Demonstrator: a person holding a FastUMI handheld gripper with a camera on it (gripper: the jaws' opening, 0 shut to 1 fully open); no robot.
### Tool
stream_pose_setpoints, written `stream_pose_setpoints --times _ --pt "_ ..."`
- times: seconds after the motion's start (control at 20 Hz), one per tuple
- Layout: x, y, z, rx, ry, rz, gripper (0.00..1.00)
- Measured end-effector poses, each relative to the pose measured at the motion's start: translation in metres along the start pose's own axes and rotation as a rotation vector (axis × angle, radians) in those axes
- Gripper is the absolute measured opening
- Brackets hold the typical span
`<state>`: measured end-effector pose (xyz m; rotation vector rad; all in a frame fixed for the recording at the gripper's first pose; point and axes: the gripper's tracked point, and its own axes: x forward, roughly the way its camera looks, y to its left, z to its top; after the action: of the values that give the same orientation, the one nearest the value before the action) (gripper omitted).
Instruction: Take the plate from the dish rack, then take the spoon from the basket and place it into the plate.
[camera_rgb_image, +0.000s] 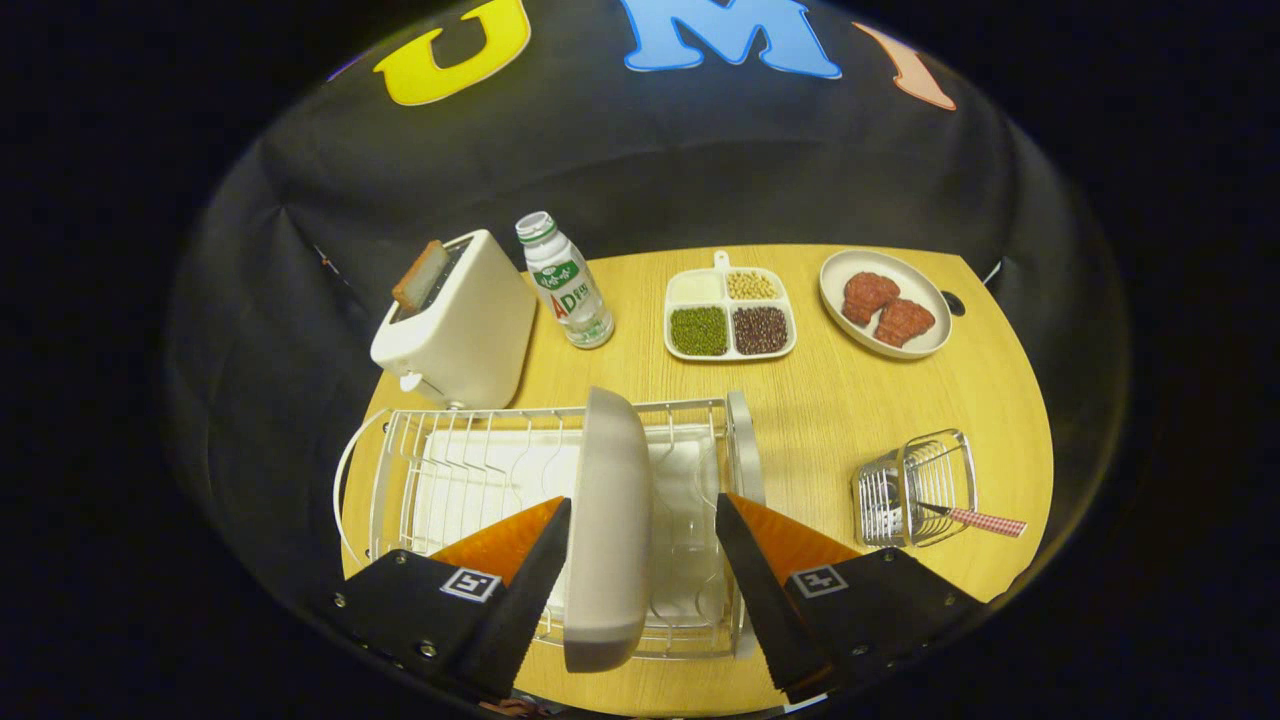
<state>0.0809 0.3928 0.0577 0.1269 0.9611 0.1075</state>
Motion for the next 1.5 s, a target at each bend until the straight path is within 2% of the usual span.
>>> stream_pose_setpoints --times 0.05,0.1,0.25,0.45,0.75,0.9,1.2,1.5 --pt "0.004 -0.004 -0.003 -0.008 0.024 -0.024 0.87" --pt "0.015 -0.01 -0.011 -0.023 0.062 -0.058 0.74" --pt "0.016 -0.003 -0.013 -0.014 0.118 -0.078 0.33" --pt "0.008 -0.002 -0.009 -0.026 0.157 -0.135 0.3" --pt "-0.014 0.002 -0.004 -0.092 0.133 -0.296 0.29" --pt "-0.029 0.004 0.011 -0.136 0.072 -0.338 0.3" --pt "-0.074 0.002 0.015 -0.144 0.014 -0.255 0.29" --pt "-0.134 -0.036 -0.01 -0.111 -0.003 -0.17 0.29"
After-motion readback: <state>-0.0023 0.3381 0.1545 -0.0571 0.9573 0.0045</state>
